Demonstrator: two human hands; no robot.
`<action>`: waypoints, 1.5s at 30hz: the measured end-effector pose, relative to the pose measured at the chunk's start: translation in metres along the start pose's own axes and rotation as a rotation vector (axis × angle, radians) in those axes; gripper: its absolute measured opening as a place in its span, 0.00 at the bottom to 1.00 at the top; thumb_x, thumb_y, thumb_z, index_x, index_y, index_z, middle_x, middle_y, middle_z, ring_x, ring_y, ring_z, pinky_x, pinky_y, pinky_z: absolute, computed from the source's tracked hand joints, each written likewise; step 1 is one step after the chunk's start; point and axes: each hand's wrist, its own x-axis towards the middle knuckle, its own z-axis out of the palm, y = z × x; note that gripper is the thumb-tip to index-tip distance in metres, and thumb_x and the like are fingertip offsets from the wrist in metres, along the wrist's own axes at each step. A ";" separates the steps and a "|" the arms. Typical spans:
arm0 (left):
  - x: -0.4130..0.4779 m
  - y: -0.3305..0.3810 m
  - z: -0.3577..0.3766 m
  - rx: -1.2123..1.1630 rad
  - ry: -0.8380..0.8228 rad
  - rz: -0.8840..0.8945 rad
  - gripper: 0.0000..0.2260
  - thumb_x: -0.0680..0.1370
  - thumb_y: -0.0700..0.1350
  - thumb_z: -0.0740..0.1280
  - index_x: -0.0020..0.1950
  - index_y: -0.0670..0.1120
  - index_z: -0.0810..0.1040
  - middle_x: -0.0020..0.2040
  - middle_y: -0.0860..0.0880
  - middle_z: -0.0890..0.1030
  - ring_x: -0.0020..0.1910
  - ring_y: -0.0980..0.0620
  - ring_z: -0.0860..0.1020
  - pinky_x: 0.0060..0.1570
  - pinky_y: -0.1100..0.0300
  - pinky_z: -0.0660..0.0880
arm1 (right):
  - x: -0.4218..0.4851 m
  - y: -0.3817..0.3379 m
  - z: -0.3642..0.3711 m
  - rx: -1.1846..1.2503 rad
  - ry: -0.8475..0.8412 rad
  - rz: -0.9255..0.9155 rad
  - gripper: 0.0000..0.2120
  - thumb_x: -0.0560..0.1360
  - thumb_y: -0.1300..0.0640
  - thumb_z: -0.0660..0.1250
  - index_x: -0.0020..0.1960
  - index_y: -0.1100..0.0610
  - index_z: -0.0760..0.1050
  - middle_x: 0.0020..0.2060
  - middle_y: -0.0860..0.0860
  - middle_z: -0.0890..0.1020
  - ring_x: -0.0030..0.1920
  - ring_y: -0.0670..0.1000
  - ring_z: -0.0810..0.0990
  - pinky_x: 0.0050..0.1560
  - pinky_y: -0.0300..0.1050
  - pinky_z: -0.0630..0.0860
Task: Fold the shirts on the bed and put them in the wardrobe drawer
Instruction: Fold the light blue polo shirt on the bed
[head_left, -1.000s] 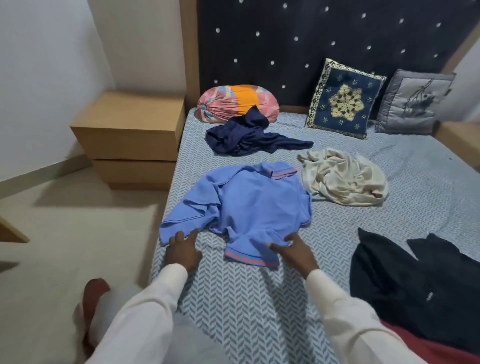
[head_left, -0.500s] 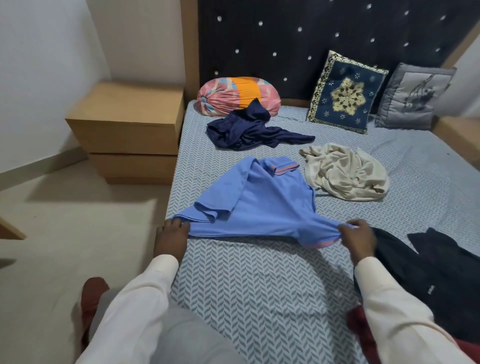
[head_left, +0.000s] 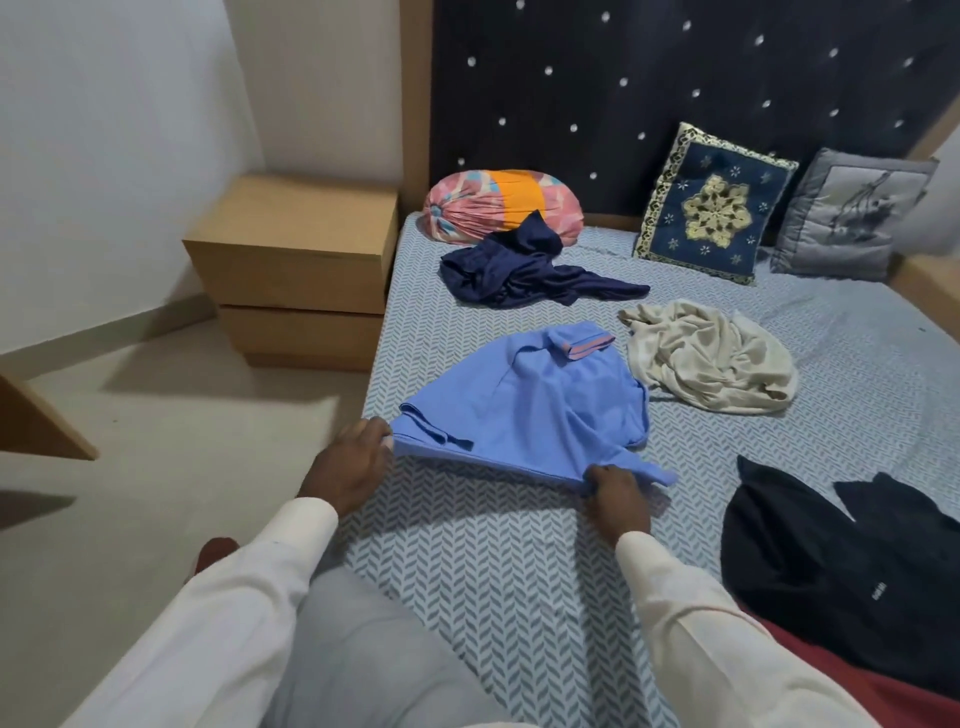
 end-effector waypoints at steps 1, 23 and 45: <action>-0.002 -0.006 -0.007 -0.007 -0.095 0.005 0.09 0.78 0.55 0.56 0.47 0.52 0.70 0.47 0.50 0.76 0.46 0.46 0.74 0.42 0.54 0.71 | 0.006 0.005 -0.005 -0.053 0.009 -0.026 0.07 0.73 0.59 0.64 0.38 0.51 0.69 0.39 0.54 0.79 0.46 0.59 0.80 0.42 0.50 0.75; 0.177 0.141 -0.181 -1.193 0.140 -0.299 0.10 0.82 0.38 0.57 0.46 0.46 0.76 0.41 0.44 0.75 0.30 0.48 0.79 0.29 0.54 0.80 | 0.124 -0.055 -0.293 0.579 0.372 -0.012 0.22 0.62 0.52 0.56 0.53 0.54 0.77 0.46 0.56 0.79 0.48 0.55 0.77 0.46 0.47 0.72; 0.114 0.025 -0.054 0.135 0.017 -0.167 0.11 0.77 0.44 0.64 0.57 0.52 0.81 0.51 0.45 0.73 0.57 0.42 0.71 0.56 0.54 0.70 | 0.084 -0.005 -0.185 -0.197 0.167 -0.105 0.16 0.71 0.61 0.66 0.57 0.48 0.75 0.53 0.54 0.75 0.55 0.59 0.78 0.47 0.51 0.75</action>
